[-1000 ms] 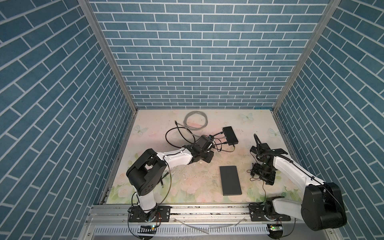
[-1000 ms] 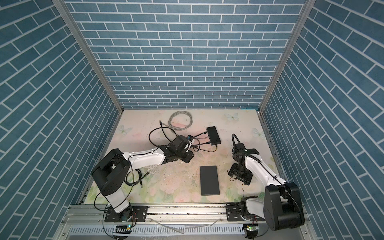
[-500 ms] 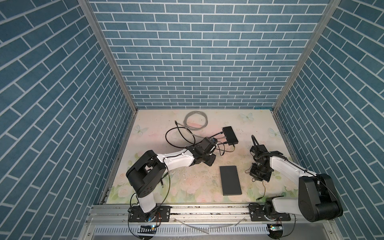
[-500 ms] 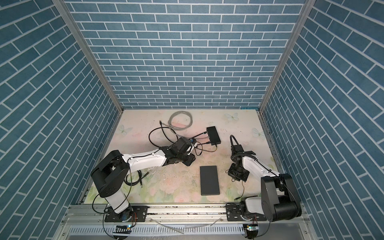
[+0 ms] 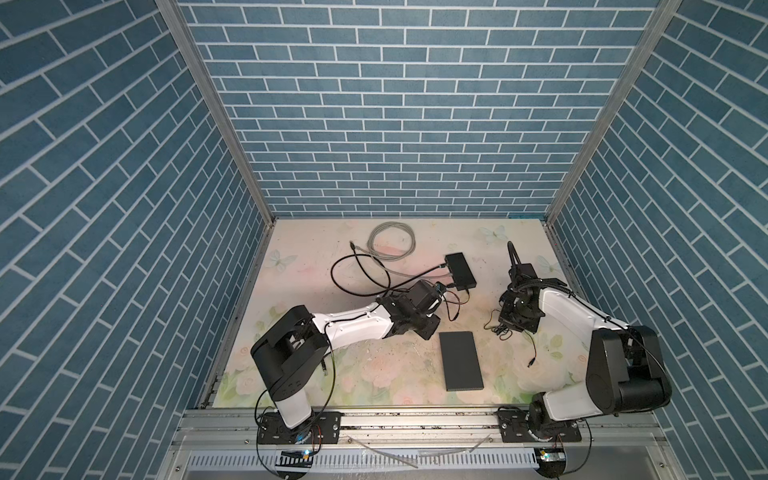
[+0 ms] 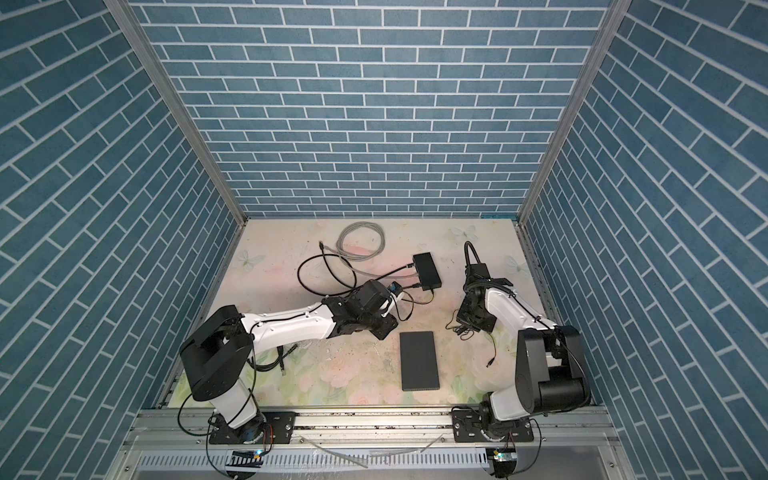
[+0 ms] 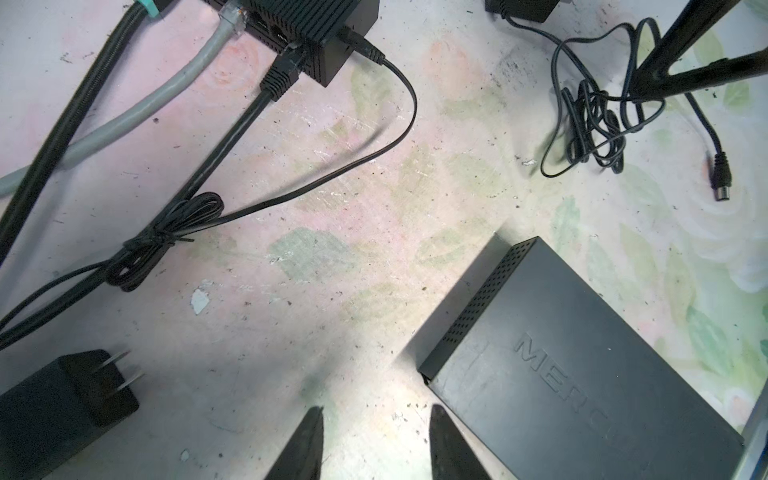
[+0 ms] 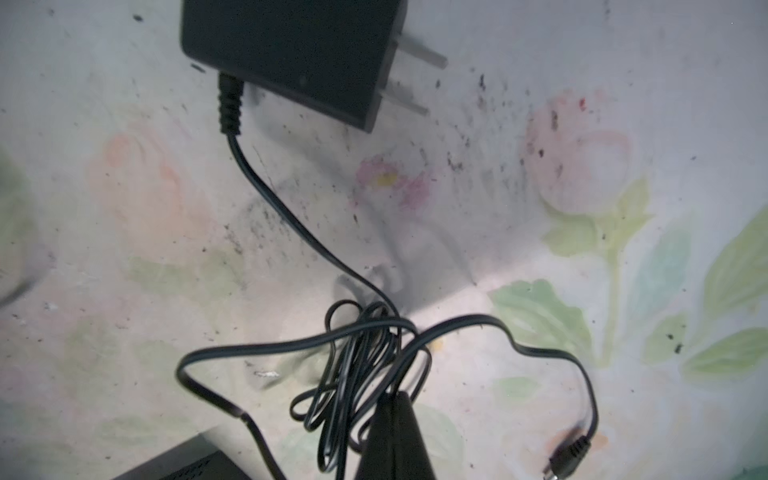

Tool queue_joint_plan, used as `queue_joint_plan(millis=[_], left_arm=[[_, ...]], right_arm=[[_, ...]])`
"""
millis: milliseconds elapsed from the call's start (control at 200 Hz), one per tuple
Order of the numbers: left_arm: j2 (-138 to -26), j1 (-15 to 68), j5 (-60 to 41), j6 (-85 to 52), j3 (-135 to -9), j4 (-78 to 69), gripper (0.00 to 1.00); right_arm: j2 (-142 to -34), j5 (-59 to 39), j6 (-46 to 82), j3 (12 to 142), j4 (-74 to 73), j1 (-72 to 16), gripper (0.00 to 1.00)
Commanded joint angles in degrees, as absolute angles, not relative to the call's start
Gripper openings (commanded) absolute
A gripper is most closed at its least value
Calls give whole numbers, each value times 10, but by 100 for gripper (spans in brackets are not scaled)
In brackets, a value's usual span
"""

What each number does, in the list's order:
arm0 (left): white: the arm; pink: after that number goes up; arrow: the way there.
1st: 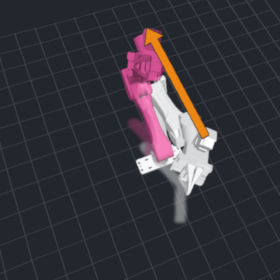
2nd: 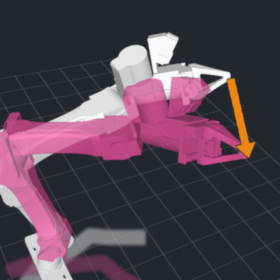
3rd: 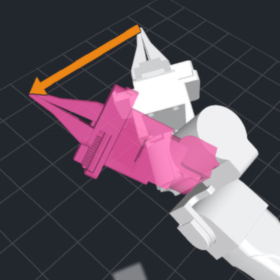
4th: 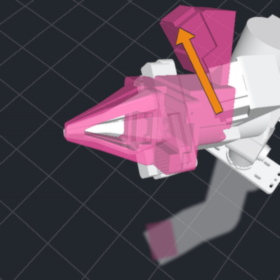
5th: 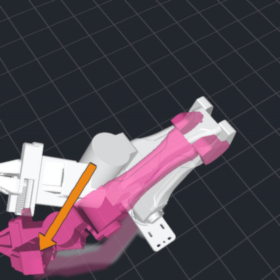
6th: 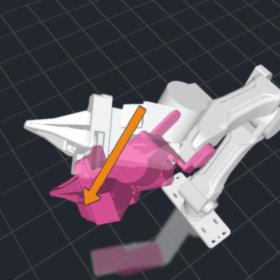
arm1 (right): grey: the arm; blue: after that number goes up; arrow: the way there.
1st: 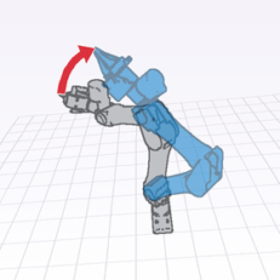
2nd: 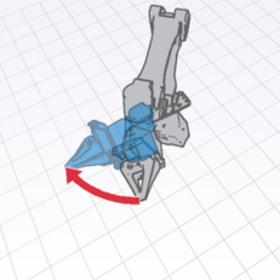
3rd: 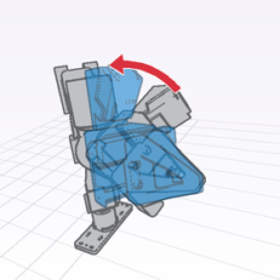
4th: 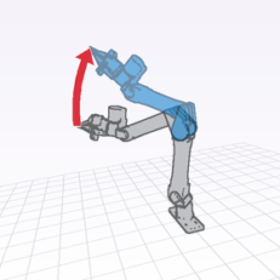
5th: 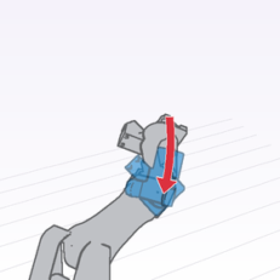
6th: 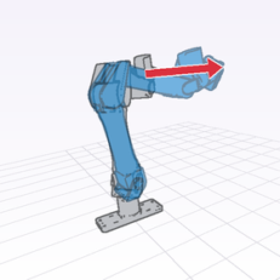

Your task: Insert the plug into the switch port

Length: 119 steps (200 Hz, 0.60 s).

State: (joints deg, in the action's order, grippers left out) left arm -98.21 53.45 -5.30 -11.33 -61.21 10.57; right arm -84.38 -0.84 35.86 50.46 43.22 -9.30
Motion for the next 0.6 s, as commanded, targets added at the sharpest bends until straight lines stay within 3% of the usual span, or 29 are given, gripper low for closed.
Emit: queue_joint_plan(millis=[0,65,165,245,355,590], left_arm=[[-965,534,-64,-109,-616,114,44],[-967,537,-78,-106,-621,116,44],[-972,551,-81,-123,-628,127,48],[-978,560,-76,-162,-615,115,51],[-981,566,-92,-220,-576,67,59],[-995,584,-100,-291,-538,6,62]], right_arm=[[-850,-80,339,506,429,-90,2],[-845,-75,342,509,437,-91,7],[-833,-67,342,524,460,-89,30],[-820,-80,335,536,475,-89,39],[-785,-114,330,535,482,-90,45],[-682,-218,376,426,396,-133,53]])
